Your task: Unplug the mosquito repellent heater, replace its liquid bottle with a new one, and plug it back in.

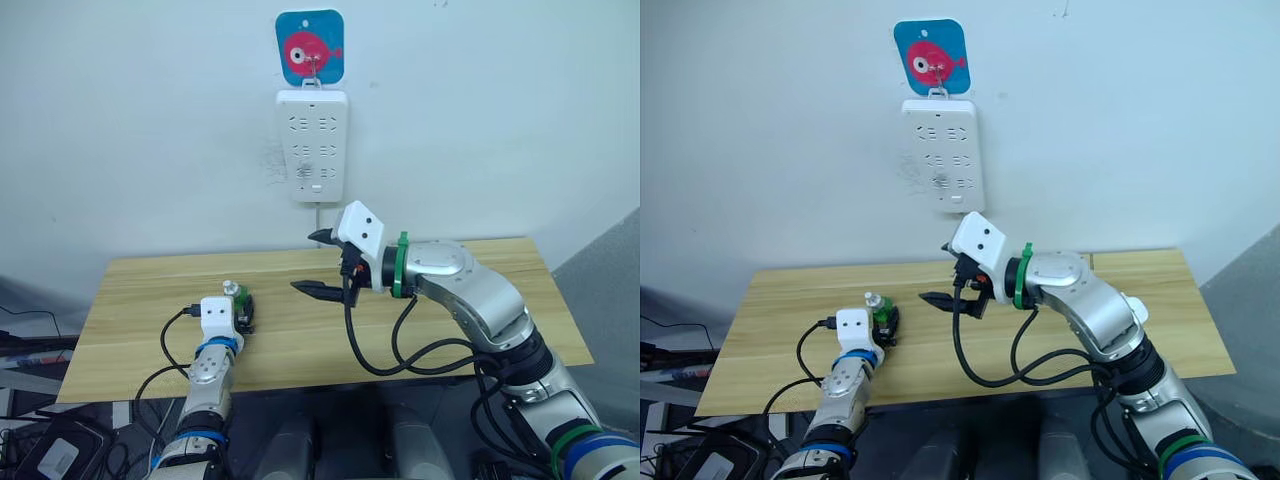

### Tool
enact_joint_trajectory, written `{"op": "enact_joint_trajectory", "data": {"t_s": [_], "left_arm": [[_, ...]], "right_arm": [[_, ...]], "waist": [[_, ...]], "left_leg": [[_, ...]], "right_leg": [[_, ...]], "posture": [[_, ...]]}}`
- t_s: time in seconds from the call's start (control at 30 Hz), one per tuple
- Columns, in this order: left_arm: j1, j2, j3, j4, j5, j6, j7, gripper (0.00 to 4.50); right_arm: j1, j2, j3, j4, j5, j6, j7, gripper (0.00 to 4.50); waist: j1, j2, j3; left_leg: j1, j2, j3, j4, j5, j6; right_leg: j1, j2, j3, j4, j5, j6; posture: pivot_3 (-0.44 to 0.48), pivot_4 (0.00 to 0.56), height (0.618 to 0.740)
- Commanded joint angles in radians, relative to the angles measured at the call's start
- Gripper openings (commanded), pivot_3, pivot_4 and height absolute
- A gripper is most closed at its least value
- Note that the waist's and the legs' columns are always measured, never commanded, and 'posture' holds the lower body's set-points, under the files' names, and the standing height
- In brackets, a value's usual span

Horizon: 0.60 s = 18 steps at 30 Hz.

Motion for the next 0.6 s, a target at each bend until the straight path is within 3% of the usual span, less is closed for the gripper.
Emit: {"op": "enact_joint_trajectory", "data": {"t_s": [0.03, 0.17, 0.27, 0.43, 0.6], "left_arm": [[0.062, 0.072, -0.113, -0.278, 0.032, 0.014, -0.177, 2.18], [0.131, 0.237, -0.251, -0.725, -0.118, 0.300, -0.539, 2.18], [0.100, 0.331, -0.297, -0.903, -0.230, 0.504, -0.697, 2.18], [-0.034, 0.394, -0.333, -0.937, -0.324, 0.663, -0.872, 2.18], [-0.133, 0.349, -0.319, -0.847, -0.315, 0.693, -0.871, 2.18]], "right_arm": [[0.058, -0.042, -0.046, 0.001, 0.003, -0.075, 0.035, 4.50], [0.133, -0.139, -0.041, 0.032, -0.020, -0.212, 0.130, 4.50], [0.155, -0.157, -0.049, 0.049, -0.005, -0.248, 0.165, 4.50], [0.150, -0.140, -0.046, 0.043, -0.004, -0.265, 0.186, 4.50], [0.145, -0.060, -0.083, 0.013, 0.015, -0.202, 0.094, 4.50]], "waist": [[0.001, 0.000, 0.000], [0.004, 0.002, 0.002], [0.002, 0.004, 0.003], [-0.002, 0.005, 0.003], [-0.002, 0.005, 0.003]], "left_leg": [[0.000, 0.000, 0.000, 0.000, 0.000, 0.000], [-0.002, 0.000, -0.003, 0.000, 0.000, 0.000], [-0.001, 0.000, -0.003, -0.001, 0.000, 0.000], [-0.001, 0.002, -0.003, -0.001, 0.001, -0.002], [-0.001, 0.001, -0.003, -0.001, 0.002, -0.003]], "right_leg": [[0.000, 0.000, 0.000, 0.000, 0.000, 0.000], [0.001, -0.002, -0.004, -0.002, 0.000, 0.000], [0.002, -0.002, -0.005, -0.002, 0.000, -0.001], [0.001, 0.000, -0.008, 0.000, -0.001, -0.001], [0.000, 0.000, -0.008, -0.001, 0.000, -0.001]], "posture": [[-0.037, 0.260, 0.740], [-0.017, 0.255, 0.740], [-0.017, 0.252, 0.740], [-0.042, 0.245, 0.740], [-0.076, 0.242, 0.740]]}}
